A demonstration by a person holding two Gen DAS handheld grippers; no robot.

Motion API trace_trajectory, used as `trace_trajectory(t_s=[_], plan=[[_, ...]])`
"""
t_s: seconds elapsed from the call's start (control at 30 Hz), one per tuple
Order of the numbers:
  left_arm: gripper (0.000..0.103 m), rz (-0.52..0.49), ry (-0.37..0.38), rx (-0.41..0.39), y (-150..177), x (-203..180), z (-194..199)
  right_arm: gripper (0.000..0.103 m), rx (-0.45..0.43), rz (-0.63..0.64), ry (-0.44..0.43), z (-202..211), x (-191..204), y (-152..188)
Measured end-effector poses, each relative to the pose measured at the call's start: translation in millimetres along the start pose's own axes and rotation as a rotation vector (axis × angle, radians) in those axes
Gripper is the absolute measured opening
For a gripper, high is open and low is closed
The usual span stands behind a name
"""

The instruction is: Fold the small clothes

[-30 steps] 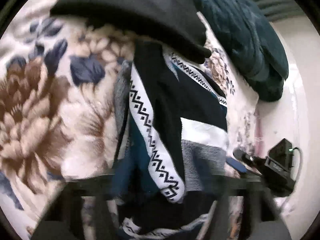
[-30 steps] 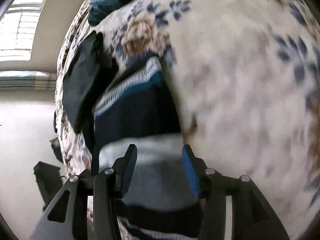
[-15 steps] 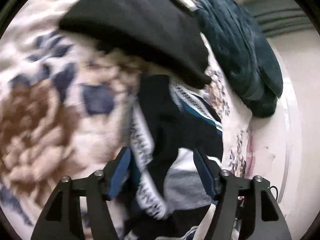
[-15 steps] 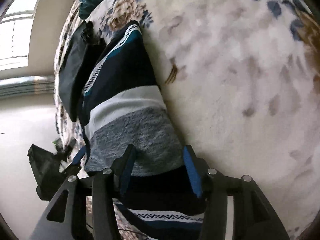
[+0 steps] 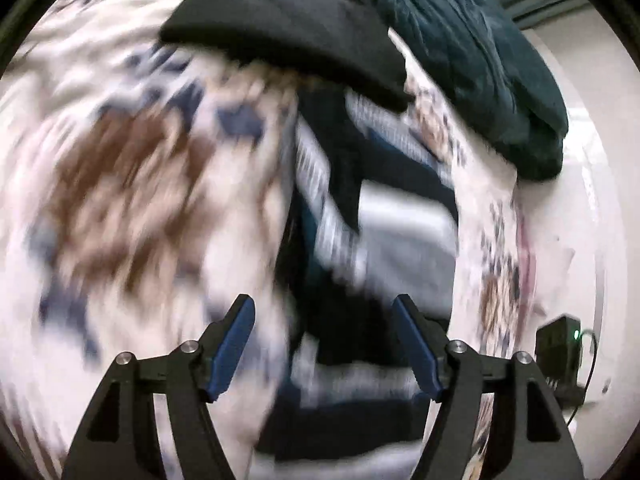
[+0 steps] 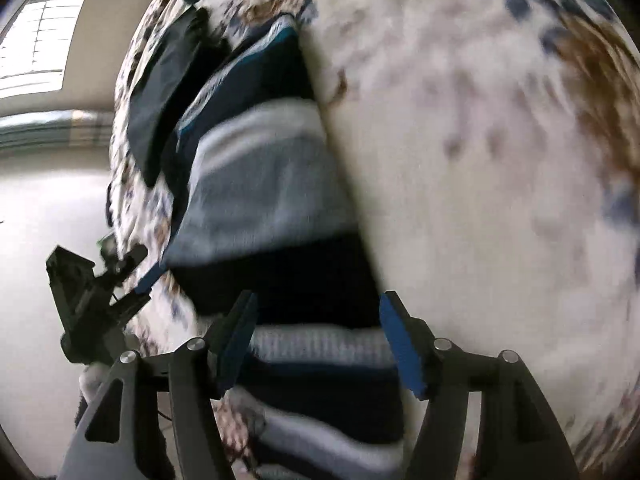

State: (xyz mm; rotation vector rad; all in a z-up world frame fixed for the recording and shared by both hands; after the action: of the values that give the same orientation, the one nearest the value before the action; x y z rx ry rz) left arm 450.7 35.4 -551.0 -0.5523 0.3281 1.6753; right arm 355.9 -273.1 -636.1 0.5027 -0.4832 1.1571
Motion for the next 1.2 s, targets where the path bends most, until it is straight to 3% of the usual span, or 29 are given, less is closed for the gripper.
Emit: trace_trajectory(t_s=[0.07, 0.17, 0.3, 0.43, 0.63, 0.67, 0.7, 0.73, 0.77, 0.87, 1.03, 1.13, 1.2], plan=[[0.069, 0.025, -0.008, 0.043, 42, 13, 5, 0.065, 0.03, -0.002, -0.005, 1, -3, 25], [0.069, 0.066, -0.077, 0.103, 102, 29, 1, 0.065, 0.084, 0.001, -0.012, 1, -11, 69], [0.069, 0.117, -0.095, 0.136, 158, 43, -4, 0.065, 0.132, -0.02, -0.017, 2, -30, 131], [0.069, 0.136, -0.104, 0.193, 204, 59, -14, 0.065, 0.191, -0.059, 0.021, -16, -64, 185], [0.067, 0.037, -0.102, 0.18, 233, 48, -18, 0.065, 0.252, -0.122, -0.12, -59, -87, 234], [0.057, -0.02, -0.106, 0.16, 236, 41, -16, 0.059, 0.23, -0.113, -0.13, -63, -84, 237], [0.025, -0.066, -0.123, 0.15, 240, 38, -14, 0.037, 0.206, -0.088, -0.137, -64, -80, 240], [0.012, -0.114, -0.138, 0.149, 245, 33, -13, 0.024, 0.195, -0.056, -0.116, -65, -78, 245], [0.011, -0.134, -0.141, 0.135, 250, 30, -11, 0.018, 0.185, -0.036, -0.102, -65, -74, 248], [0.011, -0.151, -0.138, 0.101, 260, 27, -1, 0.012, 0.16, 0.004, -0.086, -56, -72, 264], [0.012, -0.064, -0.081, 0.101, 269, 41, -10, 0.011, 0.173, -0.027, -0.108, -57, -83, 275], [0.024, 0.014, -0.008, 0.111, 262, 51, -16, 0.025, 0.195, -0.091, -0.144, -55, -96, 265], [0.037, 0.062, 0.07, 0.121, 260, 57, -19, 0.04, 0.196, -0.065, -0.151, -54, -95, 263]])
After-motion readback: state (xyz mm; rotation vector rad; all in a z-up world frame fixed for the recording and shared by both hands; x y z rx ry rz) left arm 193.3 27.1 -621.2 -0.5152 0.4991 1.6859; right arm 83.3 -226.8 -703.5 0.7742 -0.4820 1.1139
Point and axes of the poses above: each gripper's, at about its wrist camera, not at the fingertips, and z roughly against the way its jaws point, x to its left, y to its underside, the point moved 4 cm from there along -z, roughly the way its jaws point, and after that the axes turned 3 degrees about z, right-handed, at the moved point
